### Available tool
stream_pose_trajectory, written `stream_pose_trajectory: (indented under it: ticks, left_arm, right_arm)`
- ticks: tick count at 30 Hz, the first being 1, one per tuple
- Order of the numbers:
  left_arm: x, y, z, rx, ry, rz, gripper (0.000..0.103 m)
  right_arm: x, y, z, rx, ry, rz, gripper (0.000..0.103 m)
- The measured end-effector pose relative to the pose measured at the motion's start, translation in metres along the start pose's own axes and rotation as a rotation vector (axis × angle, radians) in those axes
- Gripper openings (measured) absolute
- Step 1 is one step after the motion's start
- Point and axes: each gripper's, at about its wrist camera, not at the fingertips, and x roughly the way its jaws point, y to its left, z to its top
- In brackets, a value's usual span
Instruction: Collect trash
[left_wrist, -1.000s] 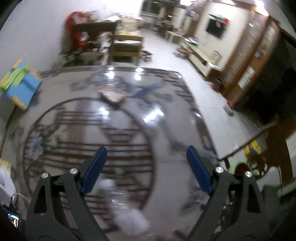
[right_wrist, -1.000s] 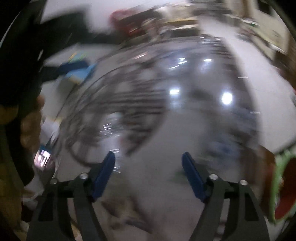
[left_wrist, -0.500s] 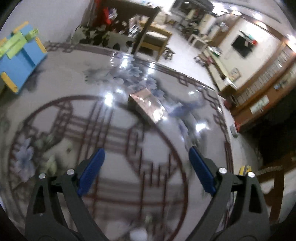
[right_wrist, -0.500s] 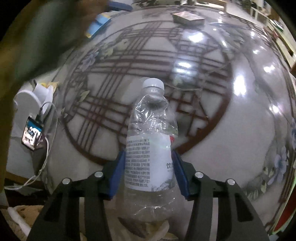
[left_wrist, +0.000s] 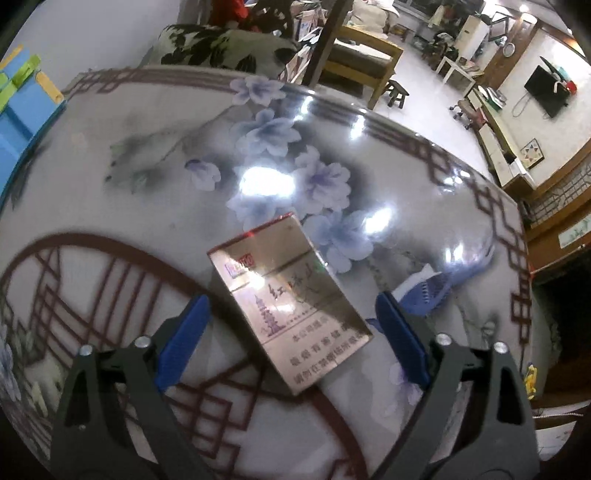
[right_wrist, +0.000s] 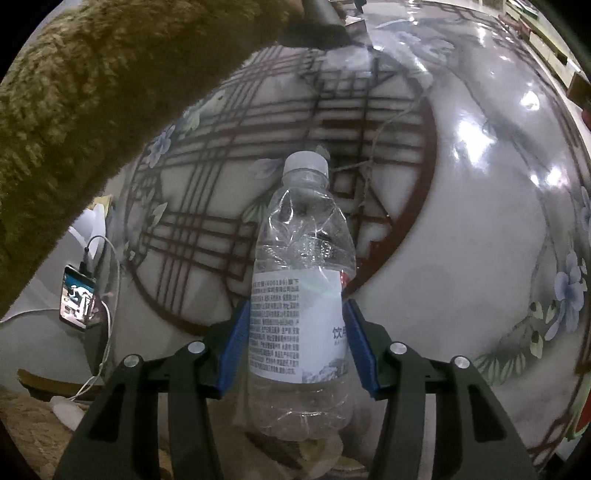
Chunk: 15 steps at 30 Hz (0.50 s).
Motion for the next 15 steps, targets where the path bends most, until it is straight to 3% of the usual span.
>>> stream_pose_trajectory:
  ticks: [1,6,9,10,11,15]
  left_arm:
    - [0.0,0.002,-0.003,-0.007,-0.002,-0.029,0.072]
    - [-0.007,0.011,-0.007,0.0,0.01,-0.088,0.058]
    - [-0.022,0.019,-0.016,0.014,0.003,-0.133,0.055]
    - [-0.03,0.022,-0.022,0.027,-0.008,-0.141,0.012]
    - [-0.035,0.023,-0.025,0.042,-0.001,-0.154,0.016]
    - [-0.067,0.033,-0.056,0.134,-0.007,-0.167,0.008]
  right_arm:
    - [-0.001,-0.001,0.001,0.006,-0.006,0.002,0.05]
    - [-0.012,-0.007,0.002,0.029,-0.055,-0.008,0.049]
    - [-0.023,-0.009,0.001,0.045,-0.089,-0.024,0.048]
    - [-0.026,-0.01,0.001,0.052,-0.099,-0.031,0.048]
    - [-0.029,-0.011,0.0,0.061,-0.109,-0.039,0.048]
    - [-0.044,-0.019,-0.009,0.116,-0.153,-0.078,0.048]
